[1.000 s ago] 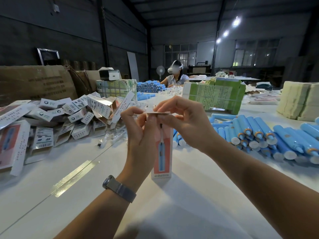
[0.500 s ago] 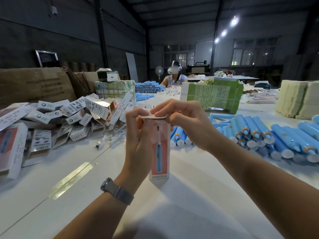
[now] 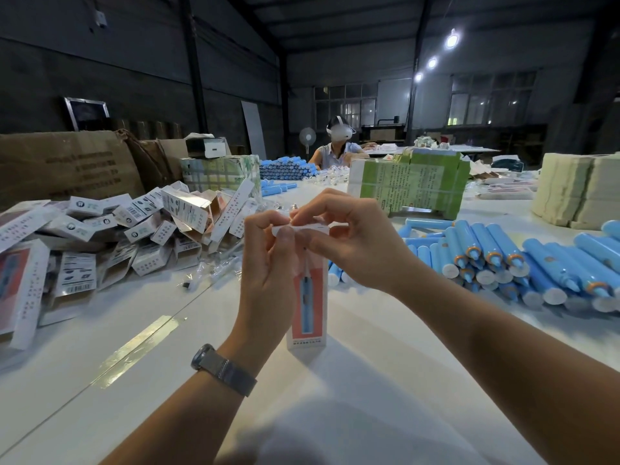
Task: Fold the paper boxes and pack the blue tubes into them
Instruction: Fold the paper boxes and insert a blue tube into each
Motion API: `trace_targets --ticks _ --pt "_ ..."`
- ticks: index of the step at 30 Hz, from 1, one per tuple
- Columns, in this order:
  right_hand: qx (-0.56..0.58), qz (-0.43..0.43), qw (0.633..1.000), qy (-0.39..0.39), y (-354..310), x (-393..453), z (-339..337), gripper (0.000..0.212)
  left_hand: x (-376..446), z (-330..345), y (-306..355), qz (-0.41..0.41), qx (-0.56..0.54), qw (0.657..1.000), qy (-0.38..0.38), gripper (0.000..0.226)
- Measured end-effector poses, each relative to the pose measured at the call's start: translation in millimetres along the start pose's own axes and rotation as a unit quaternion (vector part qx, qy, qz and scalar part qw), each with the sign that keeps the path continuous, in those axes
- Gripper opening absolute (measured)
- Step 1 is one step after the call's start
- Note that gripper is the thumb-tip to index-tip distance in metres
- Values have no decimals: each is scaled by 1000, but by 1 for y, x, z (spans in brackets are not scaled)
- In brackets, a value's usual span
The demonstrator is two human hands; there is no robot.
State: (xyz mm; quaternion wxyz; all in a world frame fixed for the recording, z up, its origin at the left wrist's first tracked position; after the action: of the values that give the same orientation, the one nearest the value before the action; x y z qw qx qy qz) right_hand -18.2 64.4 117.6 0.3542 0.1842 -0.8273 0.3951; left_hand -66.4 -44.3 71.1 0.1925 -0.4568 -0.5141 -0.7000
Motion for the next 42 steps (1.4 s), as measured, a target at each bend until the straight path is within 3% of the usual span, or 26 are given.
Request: trace_targets --ticks 9,18,29,38,42 --pt "8 0 1000 5 -2 1 -2 7 1 -1 1 16 40 999 24 15" --pt "-119 -76 989 34 -11 0 1 7 3 -4 1 4 19 999 40 19" --pt "-171 -64 983 -7 -28 8 0 6 7 -5 -1 -33 -28 999 33 7" --pt "-111 12 992 -64 -25 13 -3 12 3 0 4 -11 -26 1000 12 2" --pt "-69 34 993 -88 -23 14 -5 11 1 -1 2 -1 10 1000 14 9"
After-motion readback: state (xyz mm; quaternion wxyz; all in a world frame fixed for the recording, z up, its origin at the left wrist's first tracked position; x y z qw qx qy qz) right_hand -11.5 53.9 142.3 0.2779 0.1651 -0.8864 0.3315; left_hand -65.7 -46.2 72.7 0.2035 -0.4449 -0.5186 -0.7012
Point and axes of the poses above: each hand's wrist, its own x-axis towards the middle knuckle, its own z-axis out of the palm, y = z × x, the point moved 6 cm from there along x, towards the middle knuckle
